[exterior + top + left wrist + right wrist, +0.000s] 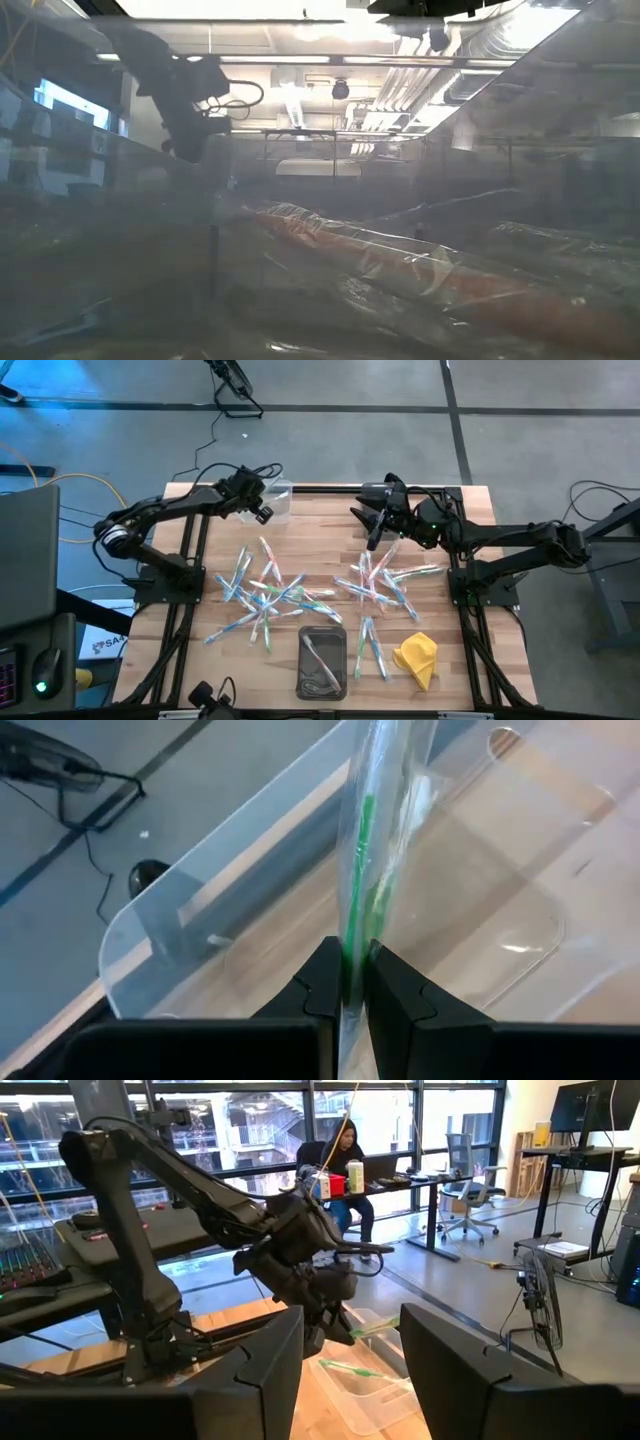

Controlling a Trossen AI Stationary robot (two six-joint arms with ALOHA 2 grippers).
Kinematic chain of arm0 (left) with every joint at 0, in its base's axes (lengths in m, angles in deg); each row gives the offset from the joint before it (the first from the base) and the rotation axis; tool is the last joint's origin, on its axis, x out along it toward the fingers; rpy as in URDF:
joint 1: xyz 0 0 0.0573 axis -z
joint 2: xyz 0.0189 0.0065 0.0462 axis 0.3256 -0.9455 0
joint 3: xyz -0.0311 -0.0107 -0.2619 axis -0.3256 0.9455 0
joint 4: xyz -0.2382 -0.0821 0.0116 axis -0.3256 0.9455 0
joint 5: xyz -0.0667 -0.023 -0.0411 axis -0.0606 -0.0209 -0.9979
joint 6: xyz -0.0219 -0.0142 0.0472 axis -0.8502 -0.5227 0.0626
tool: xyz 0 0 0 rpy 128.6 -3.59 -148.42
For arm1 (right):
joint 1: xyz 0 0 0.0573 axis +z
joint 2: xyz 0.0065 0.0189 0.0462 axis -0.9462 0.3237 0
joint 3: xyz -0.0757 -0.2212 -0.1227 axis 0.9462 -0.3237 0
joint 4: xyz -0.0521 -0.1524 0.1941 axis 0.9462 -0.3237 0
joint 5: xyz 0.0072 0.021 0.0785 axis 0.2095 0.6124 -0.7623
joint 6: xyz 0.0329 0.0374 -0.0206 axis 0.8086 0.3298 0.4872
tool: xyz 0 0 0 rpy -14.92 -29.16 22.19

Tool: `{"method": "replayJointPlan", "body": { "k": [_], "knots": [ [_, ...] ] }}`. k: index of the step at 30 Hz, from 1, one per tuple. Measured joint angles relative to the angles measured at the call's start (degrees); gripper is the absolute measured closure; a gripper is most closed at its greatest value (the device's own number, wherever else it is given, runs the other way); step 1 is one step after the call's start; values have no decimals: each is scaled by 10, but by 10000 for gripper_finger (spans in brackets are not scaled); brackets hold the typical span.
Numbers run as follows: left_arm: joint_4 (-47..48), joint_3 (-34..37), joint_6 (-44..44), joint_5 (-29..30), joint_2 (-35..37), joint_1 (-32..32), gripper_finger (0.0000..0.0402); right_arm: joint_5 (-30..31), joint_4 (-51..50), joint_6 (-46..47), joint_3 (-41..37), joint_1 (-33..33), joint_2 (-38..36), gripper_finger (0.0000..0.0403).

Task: Pick & Place Toothbrushes
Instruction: Put the green toothbrush into the transparent bin, then put the blue toothbrush into the top black bin

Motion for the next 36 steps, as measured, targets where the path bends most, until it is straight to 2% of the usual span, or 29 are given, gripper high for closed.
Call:
{"method": "replayJointPlan", "body": {
  "k": [8, 21, 24, 27, 36],
  "knots": [
    [-4, 0, 0, -15, -4, -14, 376, 0, 0, 0, 0, 0, 0, 244],
    [2, 0, -3, -24, -4, -14, 302, 0, 0, -1, 0, 0, 0, 249],
    [1, 0, -20, -53, -4, -14, 292, 0, 0, -1, 0, 0, 0, 250],
    [-7, 0, -35, -76, -4, -14, 306, 0, 0, -1, 0, 0, 0, 250],
    [-8, 0, -61, -148, -4, -14, 396, 0, 0, -2, 0, 0, 0, 251]
  ]
}}
